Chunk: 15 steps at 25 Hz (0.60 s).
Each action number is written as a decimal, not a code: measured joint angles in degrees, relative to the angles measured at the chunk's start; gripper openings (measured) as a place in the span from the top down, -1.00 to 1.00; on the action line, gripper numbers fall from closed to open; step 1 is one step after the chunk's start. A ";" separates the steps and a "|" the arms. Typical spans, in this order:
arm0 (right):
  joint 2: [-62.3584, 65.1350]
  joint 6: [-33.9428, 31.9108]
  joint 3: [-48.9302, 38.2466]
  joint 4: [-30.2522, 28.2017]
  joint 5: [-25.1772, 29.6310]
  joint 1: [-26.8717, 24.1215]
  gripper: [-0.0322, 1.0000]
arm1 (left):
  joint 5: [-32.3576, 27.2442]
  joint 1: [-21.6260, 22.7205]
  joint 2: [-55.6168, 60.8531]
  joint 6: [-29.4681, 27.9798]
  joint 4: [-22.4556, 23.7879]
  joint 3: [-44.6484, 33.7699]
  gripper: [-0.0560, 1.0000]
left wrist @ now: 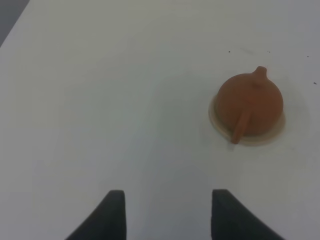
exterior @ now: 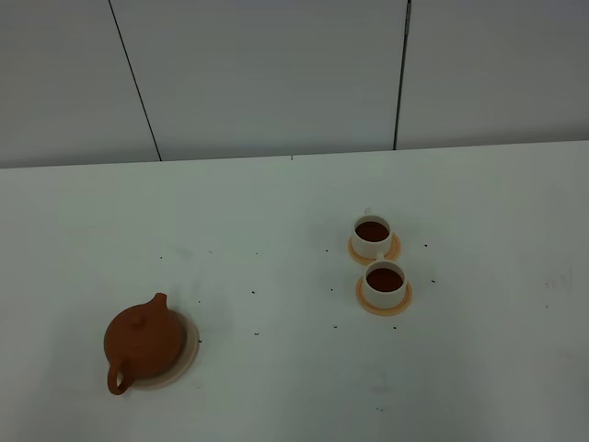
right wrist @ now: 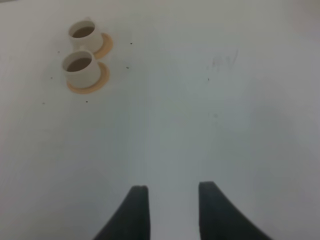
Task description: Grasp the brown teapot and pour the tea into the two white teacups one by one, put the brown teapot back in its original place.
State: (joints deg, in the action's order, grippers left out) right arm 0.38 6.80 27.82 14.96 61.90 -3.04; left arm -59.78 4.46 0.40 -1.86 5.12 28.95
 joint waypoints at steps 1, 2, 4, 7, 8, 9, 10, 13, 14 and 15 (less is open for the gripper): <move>0.00 0.00 0.00 0.00 0.00 0.00 0.47 | 0.00 0.00 0.00 0.00 0.00 0.00 0.03; 0.00 0.00 0.00 0.00 0.00 0.00 0.47 | 0.00 0.00 0.00 0.00 0.00 0.00 0.03; 0.00 0.00 0.00 0.00 0.00 0.00 0.47 | 0.00 0.00 0.00 0.00 0.00 0.00 0.03; 0.00 0.00 0.00 0.00 0.00 0.00 0.47 | 0.00 0.00 0.00 0.00 0.00 0.00 0.03; 0.00 0.00 0.00 0.00 0.00 0.00 0.47 | 0.00 0.00 0.00 0.00 0.00 0.00 0.03; 0.00 0.00 0.00 0.00 0.00 0.00 0.47 | 0.00 0.00 0.00 0.00 0.00 0.00 0.03; 0.00 0.00 0.00 0.00 0.00 0.00 0.47 | 0.00 0.00 0.00 0.00 0.00 0.00 0.03; 0.00 0.00 0.00 0.00 0.00 0.00 0.47 | 0.00 0.00 0.00 0.00 0.00 0.00 0.03; 0.00 0.00 0.00 0.00 0.00 0.00 0.47 | 0.00 0.00 0.00 0.00 -0.05 0.00 0.03; 0.00 0.00 0.00 0.00 0.00 0.00 0.47 | 0.00 0.00 0.00 0.00 -0.05 0.00 0.03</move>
State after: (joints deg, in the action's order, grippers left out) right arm 0.38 6.80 27.82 14.96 61.90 -3.04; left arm -59.78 4.46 0.40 -1.86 5.07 28.95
